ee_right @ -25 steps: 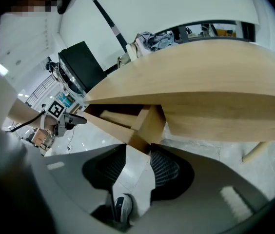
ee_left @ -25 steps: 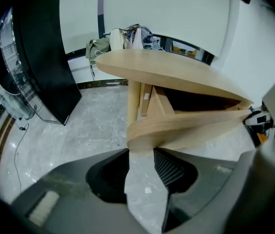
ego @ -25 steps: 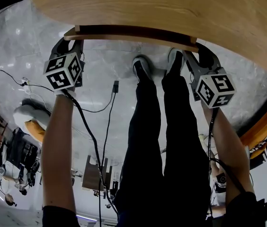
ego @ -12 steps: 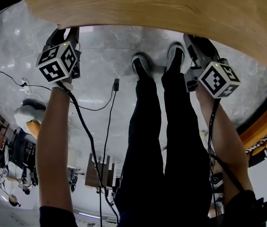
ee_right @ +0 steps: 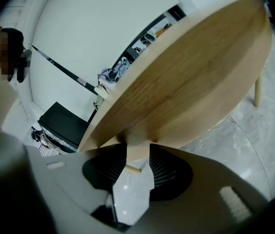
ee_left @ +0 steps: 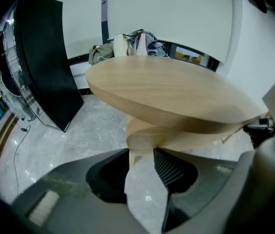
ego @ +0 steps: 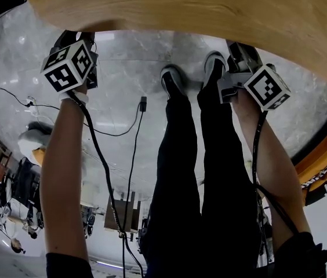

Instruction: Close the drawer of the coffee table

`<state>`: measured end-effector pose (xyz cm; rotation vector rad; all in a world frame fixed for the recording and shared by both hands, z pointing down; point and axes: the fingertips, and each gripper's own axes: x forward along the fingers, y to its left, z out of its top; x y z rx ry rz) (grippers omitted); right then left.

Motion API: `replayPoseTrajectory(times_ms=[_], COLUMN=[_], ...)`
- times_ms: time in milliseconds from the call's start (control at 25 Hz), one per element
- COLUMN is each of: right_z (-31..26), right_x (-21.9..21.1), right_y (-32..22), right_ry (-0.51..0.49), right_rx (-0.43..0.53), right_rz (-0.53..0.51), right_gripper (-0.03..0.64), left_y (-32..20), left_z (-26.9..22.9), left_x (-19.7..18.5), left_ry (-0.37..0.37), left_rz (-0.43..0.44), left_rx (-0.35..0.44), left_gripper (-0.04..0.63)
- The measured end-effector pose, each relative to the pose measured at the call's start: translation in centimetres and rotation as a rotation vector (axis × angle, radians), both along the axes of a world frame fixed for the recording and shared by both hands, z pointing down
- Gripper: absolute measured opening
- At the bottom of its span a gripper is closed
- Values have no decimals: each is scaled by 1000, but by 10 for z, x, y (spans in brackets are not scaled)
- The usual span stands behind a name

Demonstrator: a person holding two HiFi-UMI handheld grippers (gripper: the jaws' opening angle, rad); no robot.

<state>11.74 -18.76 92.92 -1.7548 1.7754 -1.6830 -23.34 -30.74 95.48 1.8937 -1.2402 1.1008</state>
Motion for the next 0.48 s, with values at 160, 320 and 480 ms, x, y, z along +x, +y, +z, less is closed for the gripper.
replayPoseTrajectory(times_ms=[160, 320, 480], right_z=[-2, 2, -4], right_x=[2, 1, -13], right_y=[-1, 3, 36], right_ry=[-9, 16, 16], right_rx=[13, -15, -65], right_rz=[-8, -74, -189], right_gripper=[152, 136, 116], left_y=[-2, -1, 32], left_z=[-3, -4, -7], left_x=[2, 6, 11], left_ry=[-13, 8, 79], left_rz=[7, -3, -30], left_rx=[15, 10, -74], left_gripper=[167, 167, 167])
